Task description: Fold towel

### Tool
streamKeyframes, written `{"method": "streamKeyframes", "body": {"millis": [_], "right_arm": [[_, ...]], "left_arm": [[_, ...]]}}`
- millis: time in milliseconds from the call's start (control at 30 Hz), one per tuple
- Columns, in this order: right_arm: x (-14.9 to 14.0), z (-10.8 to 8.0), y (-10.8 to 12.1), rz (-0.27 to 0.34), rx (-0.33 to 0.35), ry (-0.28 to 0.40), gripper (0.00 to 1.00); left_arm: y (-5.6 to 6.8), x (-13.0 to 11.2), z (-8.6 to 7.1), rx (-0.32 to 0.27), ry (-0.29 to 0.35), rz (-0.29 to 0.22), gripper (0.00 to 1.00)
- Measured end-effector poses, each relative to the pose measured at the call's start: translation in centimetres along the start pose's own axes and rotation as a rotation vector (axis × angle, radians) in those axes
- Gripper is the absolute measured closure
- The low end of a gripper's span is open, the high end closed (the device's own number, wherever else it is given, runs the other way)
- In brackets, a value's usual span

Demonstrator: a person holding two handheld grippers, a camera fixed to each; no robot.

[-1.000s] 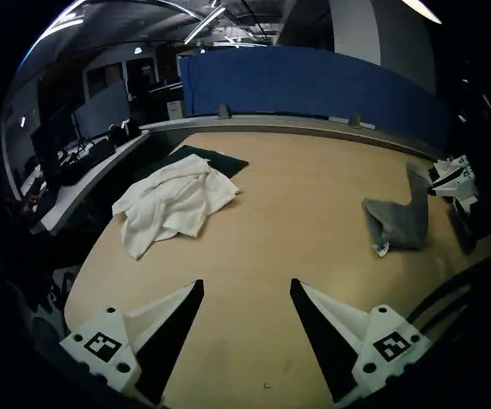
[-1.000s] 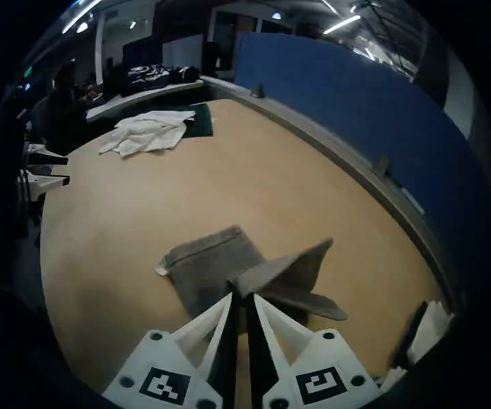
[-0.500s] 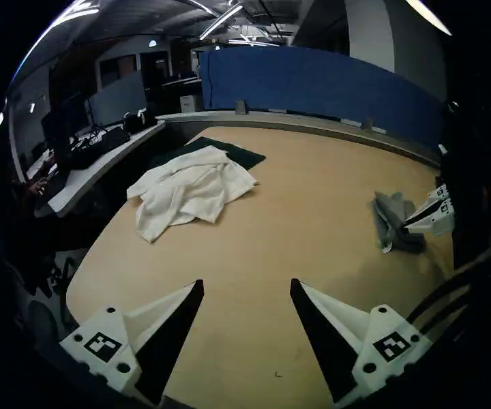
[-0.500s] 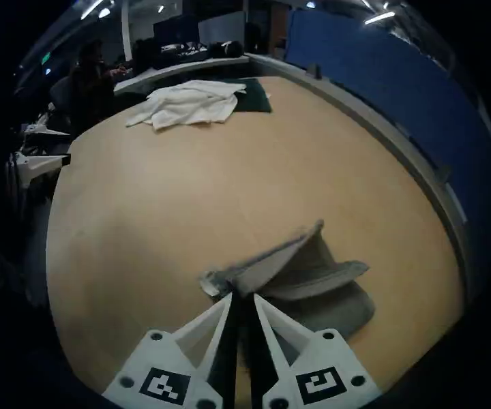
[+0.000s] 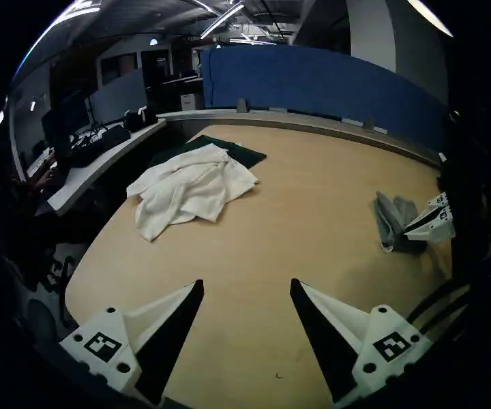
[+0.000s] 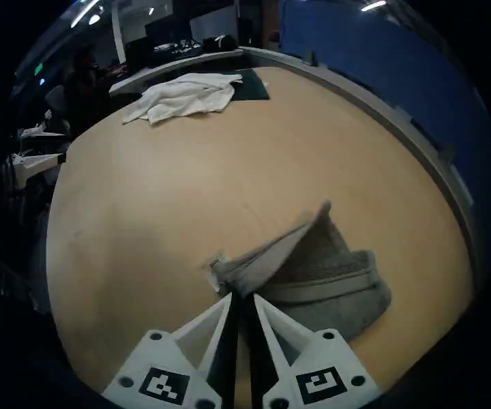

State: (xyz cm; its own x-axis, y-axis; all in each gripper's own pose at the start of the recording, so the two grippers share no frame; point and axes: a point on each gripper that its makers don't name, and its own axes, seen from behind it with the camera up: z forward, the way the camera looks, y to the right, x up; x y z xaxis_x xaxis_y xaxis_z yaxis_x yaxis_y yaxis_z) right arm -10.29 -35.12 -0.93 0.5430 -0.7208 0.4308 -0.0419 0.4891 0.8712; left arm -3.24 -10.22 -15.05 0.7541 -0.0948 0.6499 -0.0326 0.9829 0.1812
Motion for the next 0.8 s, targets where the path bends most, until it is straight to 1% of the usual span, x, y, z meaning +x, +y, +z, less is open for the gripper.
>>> {"method": "streamKeyframes", "body": {"millis": [133, 200, 333, 467, 533, 600, 667, 800], "right_arm": [[0.3, -0.4, 0.1, 0.004, -0.004, 0.015, 0.87], [0.6, -0.8, 0.2, 0.005, -0.009, 0.027, 0.80], [1.3, -2.0, 0.8, 0.014, -0.028, 0.062, 0.60], [1.8, -3.5, 1.8, 0.031, -0.058, 0.093, 0.43], [1.7, -4.2, 2.5, 0.039, -0.077, 0.103, 0.30], [1.5, -4.9, 3.2, 0.049, -0.099, 0.112, 0.13], [1.0, -5.5, 3.9, 0.061, -0.126, 0.117, 0.04], [-0.2, -6.3, 5.0, 0.087, -0.164, 0.122, 0.01]], "left_arm": [[0.3, 0.2, 0.2, -0.003, -0.001, 0.005, 0.06], [0.4, 0.2, 0.4, -0.005, -0.001, 0.007, 0.06], [0.6, 0.3, 0.5, -0.008, -0.002, 0.011, 0.06], [0.7, 0.5, 0.5, -0.010, -0.001, 0.017, 0.06], [0.8, 0.6, 0.6, -0.011, 0.000, 0.020, 0.06], [0.9, 0.8, 0.6, -0.012, 0.001, 0.022, 0.06], [1.1, 0.8, 0.6, -0.014, 0.003, 0.023, 0.06], [1.4, 1.1, 0.6, -0.020, 0.007, 0.025, 0.06]]}}
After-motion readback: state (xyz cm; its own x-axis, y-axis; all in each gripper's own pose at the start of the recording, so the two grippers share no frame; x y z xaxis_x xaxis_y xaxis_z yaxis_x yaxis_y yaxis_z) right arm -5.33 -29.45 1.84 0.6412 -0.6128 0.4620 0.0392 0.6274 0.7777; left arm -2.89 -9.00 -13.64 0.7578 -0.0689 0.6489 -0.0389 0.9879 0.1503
